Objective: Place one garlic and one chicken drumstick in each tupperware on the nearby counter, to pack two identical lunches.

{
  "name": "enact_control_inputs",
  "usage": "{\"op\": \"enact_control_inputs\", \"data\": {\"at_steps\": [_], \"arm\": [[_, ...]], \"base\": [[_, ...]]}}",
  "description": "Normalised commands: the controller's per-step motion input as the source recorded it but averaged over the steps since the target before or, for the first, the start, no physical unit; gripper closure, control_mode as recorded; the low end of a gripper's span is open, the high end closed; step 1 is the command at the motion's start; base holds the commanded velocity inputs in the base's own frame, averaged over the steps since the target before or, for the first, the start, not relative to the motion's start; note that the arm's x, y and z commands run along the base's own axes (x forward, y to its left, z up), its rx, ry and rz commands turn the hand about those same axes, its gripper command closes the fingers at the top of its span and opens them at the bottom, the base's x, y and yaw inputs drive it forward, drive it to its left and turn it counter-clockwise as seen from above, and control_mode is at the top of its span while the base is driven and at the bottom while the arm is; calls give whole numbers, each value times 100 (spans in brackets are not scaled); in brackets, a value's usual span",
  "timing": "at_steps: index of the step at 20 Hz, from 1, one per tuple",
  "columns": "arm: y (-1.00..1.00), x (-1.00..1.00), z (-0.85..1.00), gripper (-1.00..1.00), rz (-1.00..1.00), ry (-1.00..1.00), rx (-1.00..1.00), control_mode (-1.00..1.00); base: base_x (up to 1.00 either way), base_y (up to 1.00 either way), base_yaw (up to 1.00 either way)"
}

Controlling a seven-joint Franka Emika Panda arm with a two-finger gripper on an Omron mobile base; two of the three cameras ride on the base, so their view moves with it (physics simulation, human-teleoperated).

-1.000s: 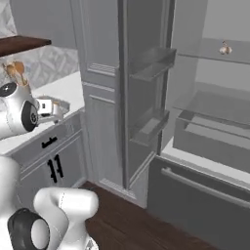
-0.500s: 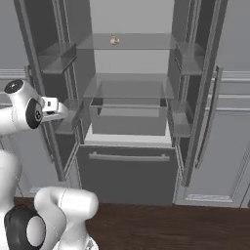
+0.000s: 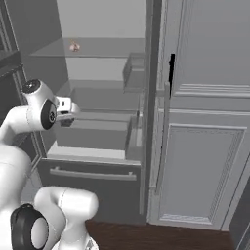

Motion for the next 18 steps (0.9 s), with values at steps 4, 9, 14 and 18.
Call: {"op": "enact_control_inputs", "data": {"at_steps": [4,9,14,18], "arm": [[0,0,0,-100,0,0,0,100],[0,0,0,-100,0,0,0,100],[2,20,2,-100,-3,6,0,-100],[0,1,99,-100,-4,-3,0,-100]], "base": [[100,62,1],[100,39,-14],[80,10,-13],[0,0,0]]}}
